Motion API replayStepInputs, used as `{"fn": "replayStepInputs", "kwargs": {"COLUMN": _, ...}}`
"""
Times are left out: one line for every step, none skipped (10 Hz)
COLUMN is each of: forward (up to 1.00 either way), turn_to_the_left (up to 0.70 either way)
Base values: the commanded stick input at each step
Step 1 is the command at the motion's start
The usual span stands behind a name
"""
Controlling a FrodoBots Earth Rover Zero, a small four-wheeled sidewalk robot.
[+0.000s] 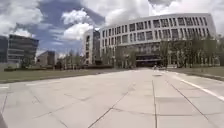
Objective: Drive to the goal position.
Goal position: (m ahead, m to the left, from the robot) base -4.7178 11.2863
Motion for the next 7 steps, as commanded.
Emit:
{"fn": "replayStepInputs", "kwargs": {"forward": 0.7, "turn_to_the_left": 0.36}}
{"fn": "replayStepInputs", "kwargs": {"forward": 0.7, "turn_to_the_left": 0.36}}
{"fn": "replayStepInputs", "kwargs": {"forward": 0.7, "turn_to_the_left": 0.36}}
{"fn": "replayStepInputs", "kwargs": {"forward": 0.7, "turn_to_the_left": 0.36}}
{"fn": "replayStepInputs", "kwargs": {"forward": 0.7, "turn_to_the_left": 0.36}}
{"fn": "replayStepInputs", "kwargs": {"forward": 0.7, "turn_to_the_left": 0.36}}
{"fn": "replayStepInputs", "kwargs": {"forward": 0.7, "turn_to_the_left": 0.36}}
